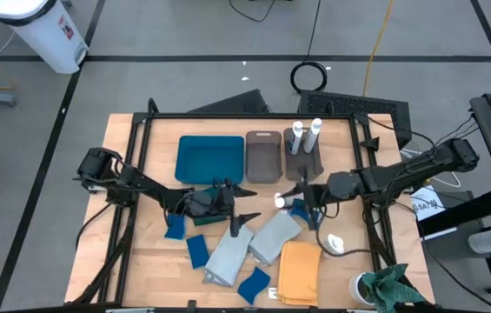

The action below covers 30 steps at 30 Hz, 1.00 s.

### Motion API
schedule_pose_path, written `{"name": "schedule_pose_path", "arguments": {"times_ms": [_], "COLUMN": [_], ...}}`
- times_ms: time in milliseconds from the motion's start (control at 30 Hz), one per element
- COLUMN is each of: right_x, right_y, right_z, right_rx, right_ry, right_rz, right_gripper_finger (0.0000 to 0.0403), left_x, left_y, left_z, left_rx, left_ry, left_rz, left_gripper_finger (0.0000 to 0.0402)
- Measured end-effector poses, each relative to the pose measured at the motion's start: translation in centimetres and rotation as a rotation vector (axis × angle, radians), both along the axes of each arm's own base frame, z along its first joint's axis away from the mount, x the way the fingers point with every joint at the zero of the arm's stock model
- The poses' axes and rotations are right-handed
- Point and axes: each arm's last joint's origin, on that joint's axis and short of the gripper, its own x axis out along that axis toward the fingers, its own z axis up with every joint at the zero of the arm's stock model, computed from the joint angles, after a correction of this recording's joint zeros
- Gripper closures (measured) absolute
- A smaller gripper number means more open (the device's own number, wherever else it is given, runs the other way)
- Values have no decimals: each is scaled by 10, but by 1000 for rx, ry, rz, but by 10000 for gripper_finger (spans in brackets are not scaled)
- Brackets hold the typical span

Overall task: Pick & Place Kitchen Items
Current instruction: Put the white plastic restorer bottle into the right black bin

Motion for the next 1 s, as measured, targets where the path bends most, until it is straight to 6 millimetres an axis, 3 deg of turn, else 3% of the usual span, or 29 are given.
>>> {"name": "schedule_pose_path", "arguments": {"times_ms": [233, 467, 700, 900, 1000], "right_x": [15, 28, 29, 27, 27], "right_y": [22, 28, 29, 29, 31], "right_z": [-8, -27, -28, -22, -20], "right_rx": [71, 70, 71, 71, 81], "right_ry": [-110, -87, -86, -119, -153], "right_rz": [234, 239, 241, 275, 343], "right_gripper_finger": [326, 326, 326, 326, 326], "left_x": [4, 7, 7, 5, 3], "left_y": [3, 3, 2, -7, -12], "left_z": [6, 6, 3, 2, 1], "left_rx": [-143, -175, -149, -69, 5], "left_ry": [-45, -13, 24, 51, 48], "left_rz": [-125, -120, -143, -463, -513], "left_gripper_finger": [78, 78, 78, 78, 78]}}
